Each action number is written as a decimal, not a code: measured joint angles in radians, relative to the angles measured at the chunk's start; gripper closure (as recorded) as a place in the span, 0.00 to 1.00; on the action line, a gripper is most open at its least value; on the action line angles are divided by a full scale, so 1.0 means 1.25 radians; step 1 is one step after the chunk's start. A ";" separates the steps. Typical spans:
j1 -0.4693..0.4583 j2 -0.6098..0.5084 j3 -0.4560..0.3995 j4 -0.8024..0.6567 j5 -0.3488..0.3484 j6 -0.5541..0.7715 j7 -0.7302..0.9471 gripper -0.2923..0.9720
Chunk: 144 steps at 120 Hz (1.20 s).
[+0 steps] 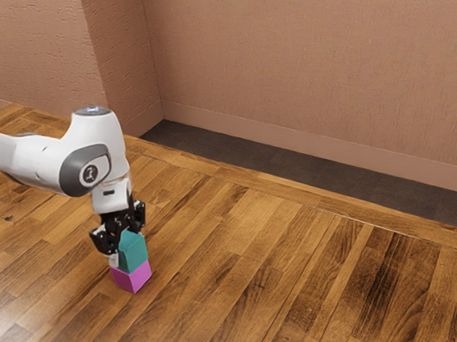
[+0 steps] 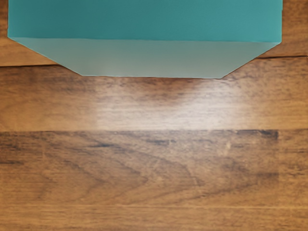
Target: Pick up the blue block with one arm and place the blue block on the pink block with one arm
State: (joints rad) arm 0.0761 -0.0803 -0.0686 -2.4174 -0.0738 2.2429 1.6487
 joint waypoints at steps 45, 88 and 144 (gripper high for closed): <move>0.006 0.000 0.003 -0.001 -0.001 0.026 0.005 0.50; 0.012 -0.025 0.003 0.006 -0.004 -0.008 0.004 0.29; -0.058 0.044 0.094 0.693 0.081 -0.476 -0.284 0.24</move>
State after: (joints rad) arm 0.0039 -0.0255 0.0485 -1.5513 0.0274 1.6474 1.2933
